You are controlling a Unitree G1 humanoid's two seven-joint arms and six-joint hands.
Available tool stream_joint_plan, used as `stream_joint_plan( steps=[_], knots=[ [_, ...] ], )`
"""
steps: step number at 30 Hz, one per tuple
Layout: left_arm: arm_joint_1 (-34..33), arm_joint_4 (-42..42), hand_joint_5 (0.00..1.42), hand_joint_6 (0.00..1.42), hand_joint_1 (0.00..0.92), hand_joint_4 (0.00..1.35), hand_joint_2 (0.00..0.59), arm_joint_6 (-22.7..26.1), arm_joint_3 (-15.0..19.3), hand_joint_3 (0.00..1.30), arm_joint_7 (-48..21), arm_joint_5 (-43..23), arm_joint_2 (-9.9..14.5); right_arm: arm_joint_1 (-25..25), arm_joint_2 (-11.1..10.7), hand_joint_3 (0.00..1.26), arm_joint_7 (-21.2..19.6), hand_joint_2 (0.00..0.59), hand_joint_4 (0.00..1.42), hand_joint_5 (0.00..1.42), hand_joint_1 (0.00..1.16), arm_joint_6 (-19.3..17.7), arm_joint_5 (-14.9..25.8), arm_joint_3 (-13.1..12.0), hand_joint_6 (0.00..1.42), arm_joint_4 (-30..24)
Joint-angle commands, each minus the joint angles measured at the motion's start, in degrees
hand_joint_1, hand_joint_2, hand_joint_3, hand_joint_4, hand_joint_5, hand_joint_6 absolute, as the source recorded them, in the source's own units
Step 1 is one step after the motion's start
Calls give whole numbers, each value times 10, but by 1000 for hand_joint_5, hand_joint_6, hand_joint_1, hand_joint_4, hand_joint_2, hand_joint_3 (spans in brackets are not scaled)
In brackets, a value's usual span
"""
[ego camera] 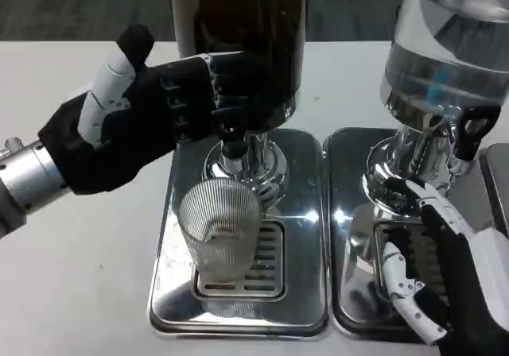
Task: Grasp the cup under the faucet to collect the drink, then remove the cup.
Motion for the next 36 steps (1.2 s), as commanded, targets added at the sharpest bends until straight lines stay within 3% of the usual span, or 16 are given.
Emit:
stream_joint_plan(
  steps=[1,22,36],
  knots=[
    [-10,-11,241,196,0,161,97,-18,-10,259,-3,20,-8,0,3,210,-10,586,109,97,444,-1,3,1,95,9],
    [8,-46,223,166,0,154,92,-132,-31,246,-16,77,-5,-9,1,210,-10,586,109,97,438,0,7,2,95,17],
    [30,-51,213,157,0,154,88,-173,-42,246,-31,85,5,-13,0,210,-7,586,109,97,438,3,13,1,95,20]
  ],
)
